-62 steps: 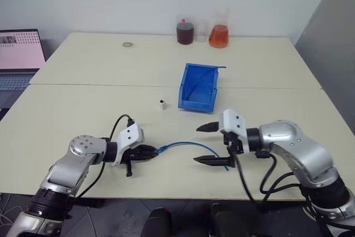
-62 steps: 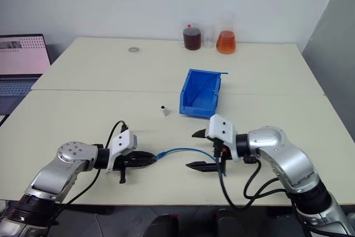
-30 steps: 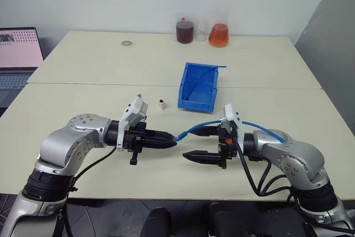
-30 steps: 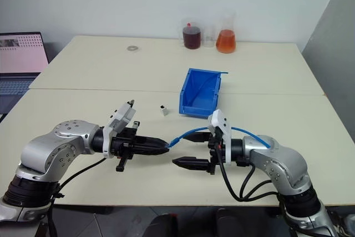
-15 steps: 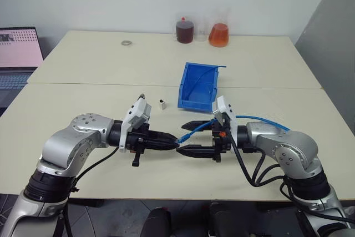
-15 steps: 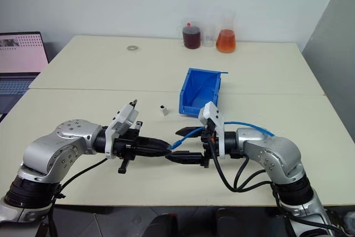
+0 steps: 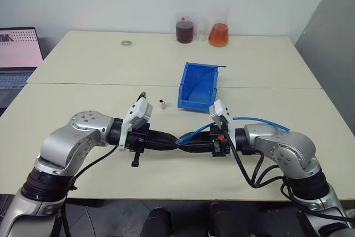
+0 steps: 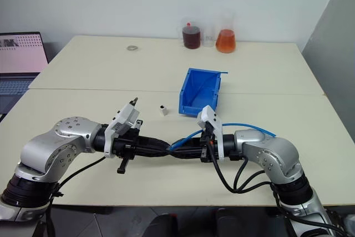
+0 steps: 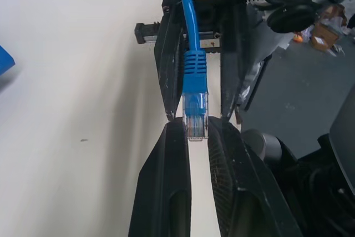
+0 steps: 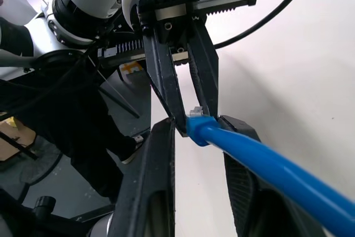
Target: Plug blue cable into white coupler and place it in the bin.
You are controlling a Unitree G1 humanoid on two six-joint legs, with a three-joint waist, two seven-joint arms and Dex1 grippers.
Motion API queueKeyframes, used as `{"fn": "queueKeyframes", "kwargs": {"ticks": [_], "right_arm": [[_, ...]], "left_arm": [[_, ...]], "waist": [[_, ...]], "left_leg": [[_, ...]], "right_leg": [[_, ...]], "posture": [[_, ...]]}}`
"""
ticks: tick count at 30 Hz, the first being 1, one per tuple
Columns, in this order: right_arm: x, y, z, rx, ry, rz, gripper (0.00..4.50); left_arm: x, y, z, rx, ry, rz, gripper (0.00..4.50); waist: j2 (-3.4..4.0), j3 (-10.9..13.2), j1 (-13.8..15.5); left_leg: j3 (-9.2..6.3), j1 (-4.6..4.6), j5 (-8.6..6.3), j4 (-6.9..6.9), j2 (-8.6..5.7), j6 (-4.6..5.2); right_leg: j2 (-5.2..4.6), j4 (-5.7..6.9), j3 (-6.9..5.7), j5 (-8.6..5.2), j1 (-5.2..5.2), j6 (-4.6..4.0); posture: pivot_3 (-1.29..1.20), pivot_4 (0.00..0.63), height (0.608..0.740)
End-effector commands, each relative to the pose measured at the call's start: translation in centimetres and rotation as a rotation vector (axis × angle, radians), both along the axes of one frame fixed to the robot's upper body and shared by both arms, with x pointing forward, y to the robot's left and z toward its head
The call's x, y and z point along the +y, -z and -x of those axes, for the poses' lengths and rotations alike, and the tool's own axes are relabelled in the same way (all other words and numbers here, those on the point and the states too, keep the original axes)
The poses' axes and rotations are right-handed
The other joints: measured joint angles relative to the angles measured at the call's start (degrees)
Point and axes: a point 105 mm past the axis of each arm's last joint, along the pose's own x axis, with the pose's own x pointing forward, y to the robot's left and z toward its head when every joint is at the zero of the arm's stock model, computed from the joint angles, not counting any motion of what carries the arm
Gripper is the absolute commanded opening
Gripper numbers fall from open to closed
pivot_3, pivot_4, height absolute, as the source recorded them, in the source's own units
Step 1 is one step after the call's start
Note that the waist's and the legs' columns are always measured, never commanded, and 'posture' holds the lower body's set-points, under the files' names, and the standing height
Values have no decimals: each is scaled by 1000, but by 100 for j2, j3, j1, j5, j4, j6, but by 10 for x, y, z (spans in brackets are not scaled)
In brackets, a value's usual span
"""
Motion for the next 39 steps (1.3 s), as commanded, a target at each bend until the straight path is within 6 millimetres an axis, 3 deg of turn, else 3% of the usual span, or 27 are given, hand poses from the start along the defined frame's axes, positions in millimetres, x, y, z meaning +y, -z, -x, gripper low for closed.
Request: {"fn": "queueKeyframes", "kwargs": {"ticks": [1, 34, 36, 39], "right_arm": [[-1, -14, 4, -33, -32, -40, 353], [-4, -11, 4, -46, -34, -27, 252], [-5, -11, 3, -53, -31, -25, 252], [-5, -10, 2, -62, -27, -19, 252]], "left_arm": [[-1, -3, 4, -39, 29, -22, 187], [1, 9, 4, -64, 12, -29, 187], [2, 11, 1, -79, -7, -39, 887], [6, 13, 3, -67, -9, -49, 1264]], "waist": [[0, 0, 1], [0, 0, 0], [0, 0, 1], [0, 0, -1]], "left_leg": [[0, 0, 0, 0, -1, 0], [1, 0, 0, 0, 0, 0], [1, 0, 0, 0, 0, 0], [1, 1, 0, -1, 0, 0]], "right_leg": [[0, 0, 0, 0, 0, 0], [0, -1, 1, 0, 0, 0], [0, -1, 1, 0, 0, 0], [0, -1, 2, 0, 0, 0]], "posture": [[0, 150, 740], [0, 150, 740], [0, 150, 740], [0, 150, 740]]}}
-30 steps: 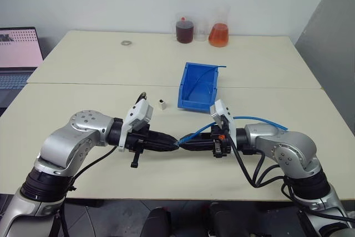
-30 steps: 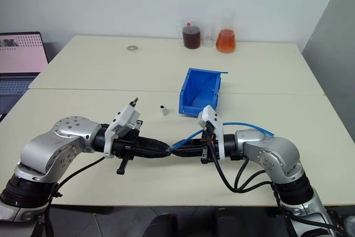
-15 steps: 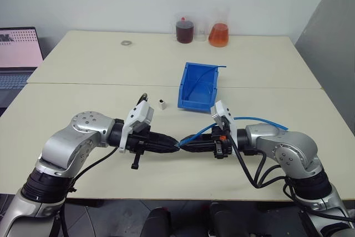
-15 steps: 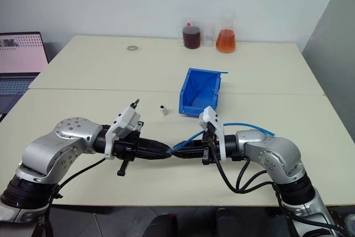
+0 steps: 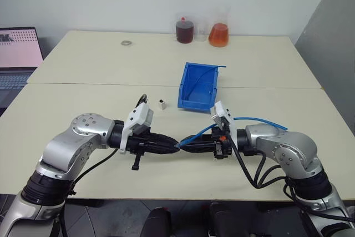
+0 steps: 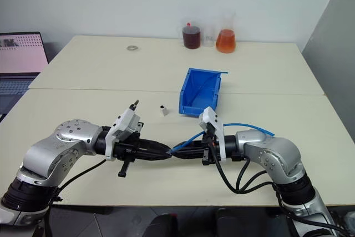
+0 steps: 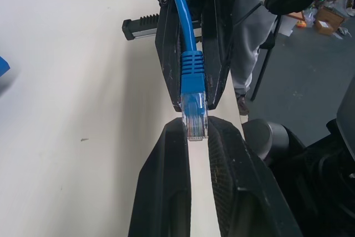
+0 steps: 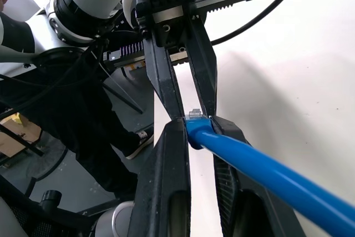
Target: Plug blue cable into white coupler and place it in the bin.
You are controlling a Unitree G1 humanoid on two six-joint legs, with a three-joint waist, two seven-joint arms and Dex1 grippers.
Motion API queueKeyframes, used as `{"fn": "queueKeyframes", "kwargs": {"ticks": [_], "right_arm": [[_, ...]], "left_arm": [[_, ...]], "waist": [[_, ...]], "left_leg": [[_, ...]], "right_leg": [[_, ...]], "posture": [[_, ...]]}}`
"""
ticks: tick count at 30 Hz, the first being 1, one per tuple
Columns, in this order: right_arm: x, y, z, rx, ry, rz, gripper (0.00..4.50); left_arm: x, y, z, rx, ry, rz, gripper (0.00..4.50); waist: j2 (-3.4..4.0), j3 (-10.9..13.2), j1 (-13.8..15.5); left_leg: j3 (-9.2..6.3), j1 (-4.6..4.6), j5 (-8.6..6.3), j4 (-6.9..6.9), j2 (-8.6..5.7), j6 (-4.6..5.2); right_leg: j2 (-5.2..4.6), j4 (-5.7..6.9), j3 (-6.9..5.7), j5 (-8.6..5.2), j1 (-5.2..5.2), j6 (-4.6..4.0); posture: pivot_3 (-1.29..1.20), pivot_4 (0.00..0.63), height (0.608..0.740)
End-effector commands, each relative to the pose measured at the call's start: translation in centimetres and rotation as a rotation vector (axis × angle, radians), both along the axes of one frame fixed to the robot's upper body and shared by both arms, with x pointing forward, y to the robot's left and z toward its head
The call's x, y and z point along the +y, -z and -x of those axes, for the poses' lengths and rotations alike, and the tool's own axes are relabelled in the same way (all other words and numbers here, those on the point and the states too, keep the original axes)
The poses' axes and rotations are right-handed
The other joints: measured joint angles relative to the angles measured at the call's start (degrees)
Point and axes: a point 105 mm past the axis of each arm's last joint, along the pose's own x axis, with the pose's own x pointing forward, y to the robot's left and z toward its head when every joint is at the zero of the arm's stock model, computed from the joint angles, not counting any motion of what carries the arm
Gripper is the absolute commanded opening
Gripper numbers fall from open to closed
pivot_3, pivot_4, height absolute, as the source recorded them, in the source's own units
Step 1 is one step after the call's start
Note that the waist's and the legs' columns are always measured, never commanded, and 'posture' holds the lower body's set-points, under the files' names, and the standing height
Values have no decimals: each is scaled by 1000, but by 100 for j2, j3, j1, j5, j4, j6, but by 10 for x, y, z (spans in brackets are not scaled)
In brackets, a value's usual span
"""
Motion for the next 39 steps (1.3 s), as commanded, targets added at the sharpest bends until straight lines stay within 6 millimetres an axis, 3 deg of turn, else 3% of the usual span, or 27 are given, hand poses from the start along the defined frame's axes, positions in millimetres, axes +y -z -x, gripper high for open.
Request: {"fn": "queueKeyframes", "kwargs": {"ticks": [1, 7, 16, 22, 28, 39], "right_arm": [[-1, -11, 0, -64, -13, -28, 252], [-5, -9, -5, -88, 14, -18, 252], [-21, -9, -18, -122, 99, -5, 252], [-19, -8, -18, -150, 123, -6, 252], [-16, -9, -15, -169, 127, -4, 252], [-15, -12, -13, -178, 134, -6, 252]], "left_arm": [[5, 1, 1, -16, -10, -28, 1508], [21, 7, 1, -6, -105, -41, 2606], [51, 25, -39, -128, -520, -9, 4454], [74, 36, -81, -282, -725, -95, 4500], [72, 39, -110, -290, -760, -103, 4500], [63, 39, -138, -209, -749, -102, 4500]], "waist": [[0, 0, 1], [0, 0, -7], [1, 1, 9], [0, 1, 27], [-3, 1, 31], [-4, 1, 15]], "left_leg": [[0, -1, 0, -1, 0, 0], [-1, -2, 0, -1, 2, 0], [-5, -3, 0, -1, 3, 0], [-3, -2, 0, -1, -2, 0], [0, -10, 0, 1, -5, 0], [0, -12, 0, 2, -6, 0]], "right_leg": [[0, 0, -2, 0, 0, 0], [0, -1, -1, 0, -1, 0], [-7, -1, 1, 0, -2, 0], [-8, 1, -4, 1, -2, 0], [-9, -3, -8, 2, -2, 0], [-7, -1, -15, 10, -2, -12]], "posture": [[0, 150, 740], [0, 150, 740], [0, 150, 740], [0, 150, 740], [0, 150, 740], [0, 150, 740]]}}
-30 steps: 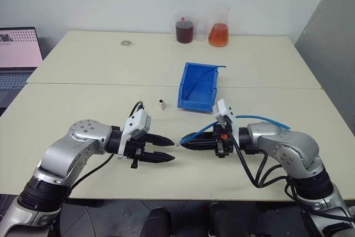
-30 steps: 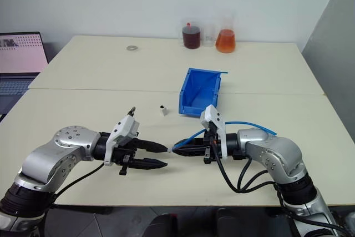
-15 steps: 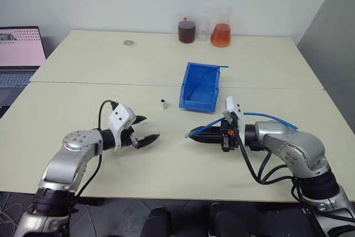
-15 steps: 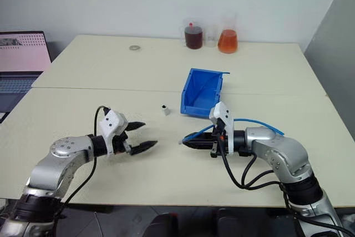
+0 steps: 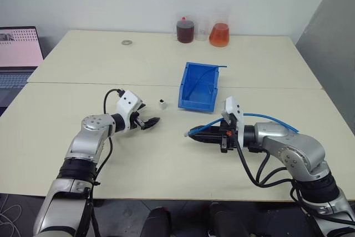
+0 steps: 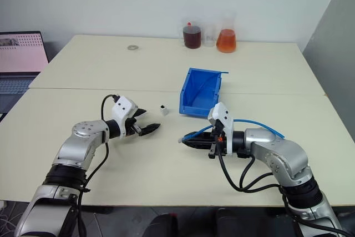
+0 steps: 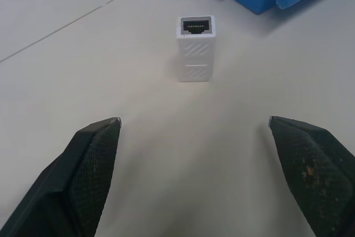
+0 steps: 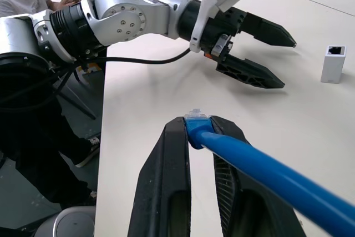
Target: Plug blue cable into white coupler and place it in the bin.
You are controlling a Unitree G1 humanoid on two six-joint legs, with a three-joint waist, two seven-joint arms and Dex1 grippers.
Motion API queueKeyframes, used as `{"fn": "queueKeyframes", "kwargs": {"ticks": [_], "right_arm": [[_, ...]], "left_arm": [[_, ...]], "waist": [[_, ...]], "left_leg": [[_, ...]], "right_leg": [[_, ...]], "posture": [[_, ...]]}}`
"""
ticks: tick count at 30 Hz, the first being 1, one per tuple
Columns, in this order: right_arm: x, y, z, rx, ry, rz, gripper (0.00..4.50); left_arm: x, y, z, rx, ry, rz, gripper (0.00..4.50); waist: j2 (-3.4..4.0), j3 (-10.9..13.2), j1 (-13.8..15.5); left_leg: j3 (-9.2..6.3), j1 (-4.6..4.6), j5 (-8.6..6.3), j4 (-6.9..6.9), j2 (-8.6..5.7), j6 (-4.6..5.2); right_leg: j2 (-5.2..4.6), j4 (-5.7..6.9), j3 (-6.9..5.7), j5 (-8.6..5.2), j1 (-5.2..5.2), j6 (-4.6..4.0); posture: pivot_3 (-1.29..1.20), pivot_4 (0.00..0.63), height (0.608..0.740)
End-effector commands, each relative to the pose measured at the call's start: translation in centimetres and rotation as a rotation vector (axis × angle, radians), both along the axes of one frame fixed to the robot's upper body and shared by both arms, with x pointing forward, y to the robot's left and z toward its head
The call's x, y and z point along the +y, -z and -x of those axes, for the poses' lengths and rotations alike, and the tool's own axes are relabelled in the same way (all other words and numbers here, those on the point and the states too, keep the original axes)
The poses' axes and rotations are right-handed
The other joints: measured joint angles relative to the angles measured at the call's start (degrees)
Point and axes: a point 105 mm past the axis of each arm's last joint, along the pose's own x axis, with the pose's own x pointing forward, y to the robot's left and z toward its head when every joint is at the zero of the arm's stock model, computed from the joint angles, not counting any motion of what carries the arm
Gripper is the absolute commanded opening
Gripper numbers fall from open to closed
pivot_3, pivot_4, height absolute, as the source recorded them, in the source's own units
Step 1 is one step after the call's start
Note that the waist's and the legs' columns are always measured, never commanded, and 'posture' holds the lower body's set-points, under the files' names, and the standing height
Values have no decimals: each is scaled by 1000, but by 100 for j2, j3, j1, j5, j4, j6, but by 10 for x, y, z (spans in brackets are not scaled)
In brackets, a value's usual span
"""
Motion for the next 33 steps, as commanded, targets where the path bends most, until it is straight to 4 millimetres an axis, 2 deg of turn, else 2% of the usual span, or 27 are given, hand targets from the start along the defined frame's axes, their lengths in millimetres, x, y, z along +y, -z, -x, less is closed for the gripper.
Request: {"fn": "queueKeyframes", "kwargs": {"ticks": [1, 7, 21, 24, 33], "right_arm": [[2, -12, 5, -49, -16, -24, 252], [5, -12, 5, -53, -17, -27, 252], [6, -11, 5, -53, -12, -30, 252], [6, -11, 5, -53, -12, -30, 252], [6, -11, 5, -52, -7, -31, 252]], "left_arm": [[-8, -13, -8, -22, 39, -5, 4500], [-17, -14, -23, 5, 30, -21, 4500], [-26, -12, -40, 5, -11, 8, 4500], [-28, -12, -42, 7, -8, 15, 4048], [-32, -8, -44, 15, -11, 22, 1993]], "waist": [[0, 0, 1], [0, 0, 0], [-1, -1, -1], [-2, -1, -1], [-2, -1, -2]], "left_leg": [[1, 0, 0, 0, -1, 0], [1, -2, 0, 0, -2, 0], [0, -1, 0, 1, -3, 0], [0, -2, 0, 1, -4, 0], [0, -1, 0, 1, -3, 0]], "right_leg": [[0, 0, 1, 0, 0, 0], [0, 0, 1, 1, 0, -1], [-1, 2, 0, 0, 0, 0], [-1, 1, -1, 1, 0, 0], [0, 2, -2, 1, 0, -1]], "posture": [[0, 150, 740], [0, 150, 740], [0, 150, 740], [0, 150, 740], [0, 150, 740]]}}
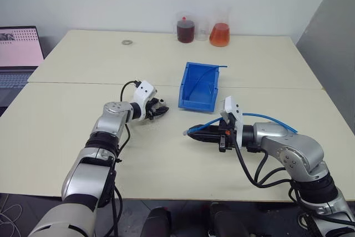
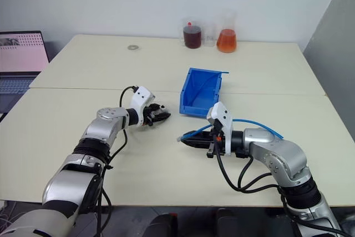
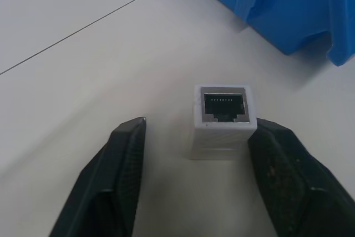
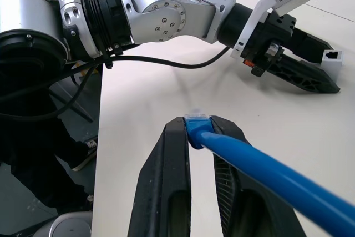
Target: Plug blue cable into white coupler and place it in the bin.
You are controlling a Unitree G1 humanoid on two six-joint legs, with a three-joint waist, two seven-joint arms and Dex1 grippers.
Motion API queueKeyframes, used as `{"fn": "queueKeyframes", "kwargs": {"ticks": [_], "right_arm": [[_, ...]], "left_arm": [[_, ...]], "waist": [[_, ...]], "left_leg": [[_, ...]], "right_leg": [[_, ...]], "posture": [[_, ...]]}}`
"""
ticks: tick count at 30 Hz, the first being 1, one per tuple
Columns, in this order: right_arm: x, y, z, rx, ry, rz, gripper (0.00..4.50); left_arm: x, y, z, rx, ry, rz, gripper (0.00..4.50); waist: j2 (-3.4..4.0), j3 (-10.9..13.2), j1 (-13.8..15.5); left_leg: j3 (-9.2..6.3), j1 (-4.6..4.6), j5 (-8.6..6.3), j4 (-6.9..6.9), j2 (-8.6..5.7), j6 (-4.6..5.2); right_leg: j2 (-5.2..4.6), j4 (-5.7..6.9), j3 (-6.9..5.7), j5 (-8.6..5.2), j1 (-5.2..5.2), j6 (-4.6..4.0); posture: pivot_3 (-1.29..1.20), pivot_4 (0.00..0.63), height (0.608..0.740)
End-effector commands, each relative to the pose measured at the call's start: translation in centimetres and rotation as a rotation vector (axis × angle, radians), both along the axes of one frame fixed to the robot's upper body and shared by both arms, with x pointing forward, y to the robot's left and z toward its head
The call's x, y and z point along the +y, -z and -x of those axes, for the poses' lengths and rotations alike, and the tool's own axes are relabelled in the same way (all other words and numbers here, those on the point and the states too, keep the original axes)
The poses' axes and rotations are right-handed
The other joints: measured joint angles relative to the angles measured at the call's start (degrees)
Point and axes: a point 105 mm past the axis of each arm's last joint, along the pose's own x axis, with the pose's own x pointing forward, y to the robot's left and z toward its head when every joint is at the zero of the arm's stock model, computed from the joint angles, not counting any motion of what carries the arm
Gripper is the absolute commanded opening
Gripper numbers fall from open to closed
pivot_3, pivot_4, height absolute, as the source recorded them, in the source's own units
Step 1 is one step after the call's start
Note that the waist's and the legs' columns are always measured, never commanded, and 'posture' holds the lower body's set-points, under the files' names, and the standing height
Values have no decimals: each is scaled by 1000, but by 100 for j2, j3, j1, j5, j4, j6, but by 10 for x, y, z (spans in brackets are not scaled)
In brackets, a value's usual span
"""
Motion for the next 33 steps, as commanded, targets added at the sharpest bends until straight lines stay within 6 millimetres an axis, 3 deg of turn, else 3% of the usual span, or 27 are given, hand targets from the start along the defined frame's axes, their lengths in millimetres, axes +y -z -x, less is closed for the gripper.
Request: {"fn": "queueKeyframes", "kwargs": {"ticks": [1, 7, 16, 27, 31, 33], "right_arm": [[3, -10, 6, -45, -21, -23, 252], [3, -9, 6, -45, -18, -23, 252], [3, -8, 6, -49, -19, -17, 252], [6, -5, 10, -63, -40, 5, 252], [4, -4, 12, -72, -48, 20, 252], [2, -3, 14, -76, -53, 29, 252]], "left_arm": [[1, -9, -6, -39, -18, -3, 1821], [4, -7, -5, -39, -34, 1, 802], [10, -5, 7, -3, 20, 57, 800], [19, -19, 35, 41, 172, 183, 799], [12, -23, 59, 47, 304, 162, 799], [10, -17, 71, 40, 371, 67, 799]], "waist": [[0, 0, 1], [0, 0, 1], [0, 0, -10], [0, 0, -5], [0, 0, -8], [0, 0, -13]], "left_leg": [[0, 0, 0, 0, 0, 0], [0, 0, 0, 0, 0, 0], [0, 1, 0, -1, 1, 0], [-1, 0, 0, 1, 2, 0], [-1, -1, 0, 0, 3, 0], [-5, 2, 0, -1, 5, 0]], "right_leg": [[0, 0, 0, 0, 0, 0], [0, 0, 0, 1, 0, -2], [0, 1, 1, 2, 0, -4], [0, 1, 0, 3, 0, -6], [-1, 0, 2, 3, 0, -7], [-1, 0, 6, 4, 0, -9]], "posture": [[0, 150, 740], [0, 150, 740], [0, 150, 740], [0, 150, 740], [0, 150, 740], [0, 150, 740]]}}
